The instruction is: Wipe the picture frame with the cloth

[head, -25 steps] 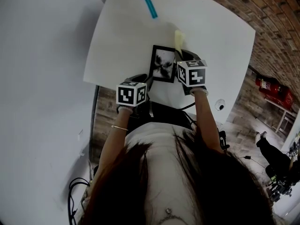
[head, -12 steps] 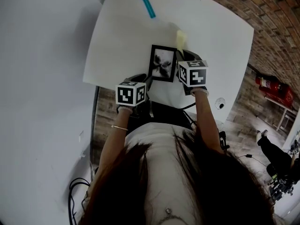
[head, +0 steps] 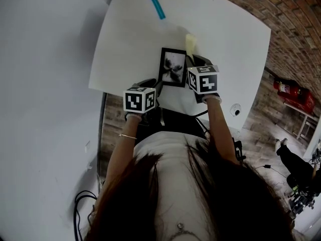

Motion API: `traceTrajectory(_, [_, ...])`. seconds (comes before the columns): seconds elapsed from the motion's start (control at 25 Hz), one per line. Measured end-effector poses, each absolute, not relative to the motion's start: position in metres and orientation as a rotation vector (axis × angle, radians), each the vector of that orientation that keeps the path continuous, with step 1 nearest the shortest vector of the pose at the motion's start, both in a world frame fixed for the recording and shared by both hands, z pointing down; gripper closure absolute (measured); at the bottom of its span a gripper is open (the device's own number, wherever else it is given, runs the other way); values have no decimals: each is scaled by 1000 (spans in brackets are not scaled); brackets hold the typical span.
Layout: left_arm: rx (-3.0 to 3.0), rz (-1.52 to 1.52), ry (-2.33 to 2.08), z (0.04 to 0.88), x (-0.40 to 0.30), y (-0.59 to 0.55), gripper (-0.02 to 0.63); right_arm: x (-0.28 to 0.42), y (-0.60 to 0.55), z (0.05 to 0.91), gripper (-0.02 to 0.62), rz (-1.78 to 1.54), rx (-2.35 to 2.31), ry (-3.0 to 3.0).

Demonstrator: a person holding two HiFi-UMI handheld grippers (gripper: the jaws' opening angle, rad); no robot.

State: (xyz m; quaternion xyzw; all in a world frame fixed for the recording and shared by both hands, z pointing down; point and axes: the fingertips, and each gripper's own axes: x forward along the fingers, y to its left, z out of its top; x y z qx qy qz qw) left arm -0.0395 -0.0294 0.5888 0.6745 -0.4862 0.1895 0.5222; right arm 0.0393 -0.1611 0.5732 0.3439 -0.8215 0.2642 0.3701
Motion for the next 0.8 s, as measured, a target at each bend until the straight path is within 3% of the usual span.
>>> traceTrajectory(0.8, [1620, 444, -1185, 588, -40, -29, 491, 42, -150, 576, 560, 713, 892, -2110])
